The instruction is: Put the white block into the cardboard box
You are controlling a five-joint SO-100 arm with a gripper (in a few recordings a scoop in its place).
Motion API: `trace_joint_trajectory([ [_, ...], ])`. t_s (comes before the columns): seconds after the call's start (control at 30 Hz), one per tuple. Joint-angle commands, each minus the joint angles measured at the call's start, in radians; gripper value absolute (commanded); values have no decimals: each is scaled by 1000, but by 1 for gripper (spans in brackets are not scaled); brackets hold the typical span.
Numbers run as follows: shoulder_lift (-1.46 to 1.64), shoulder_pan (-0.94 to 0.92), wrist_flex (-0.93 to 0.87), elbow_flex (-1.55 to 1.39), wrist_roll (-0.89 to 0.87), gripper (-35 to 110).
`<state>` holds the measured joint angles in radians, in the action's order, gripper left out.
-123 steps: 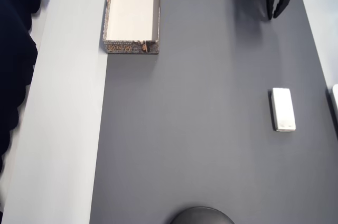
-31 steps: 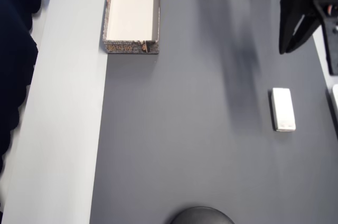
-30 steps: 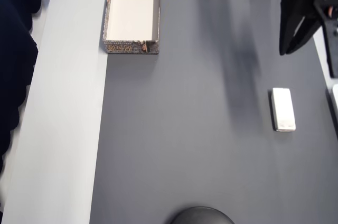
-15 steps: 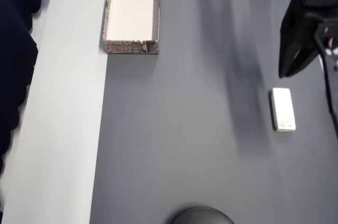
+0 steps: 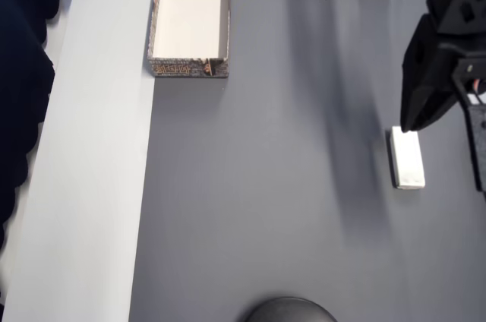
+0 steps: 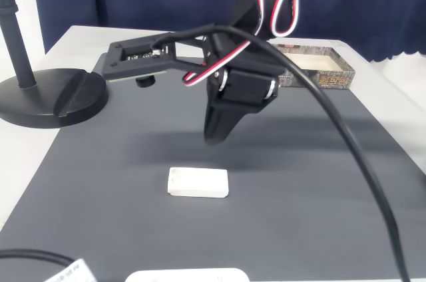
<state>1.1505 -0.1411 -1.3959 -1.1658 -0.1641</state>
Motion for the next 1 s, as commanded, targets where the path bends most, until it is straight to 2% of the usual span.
trace_joint_trajectory([
  [0.0,6,2,-6,77,0,-2],
  [0.23,-44,31,-43,110,2,-2],
  [0.6,-95,34,-78,172,169,-2],
  [0.77,-101,32,-77,181,156,-2],
  [0.97,-101,17,-69,204,34,-2],
])
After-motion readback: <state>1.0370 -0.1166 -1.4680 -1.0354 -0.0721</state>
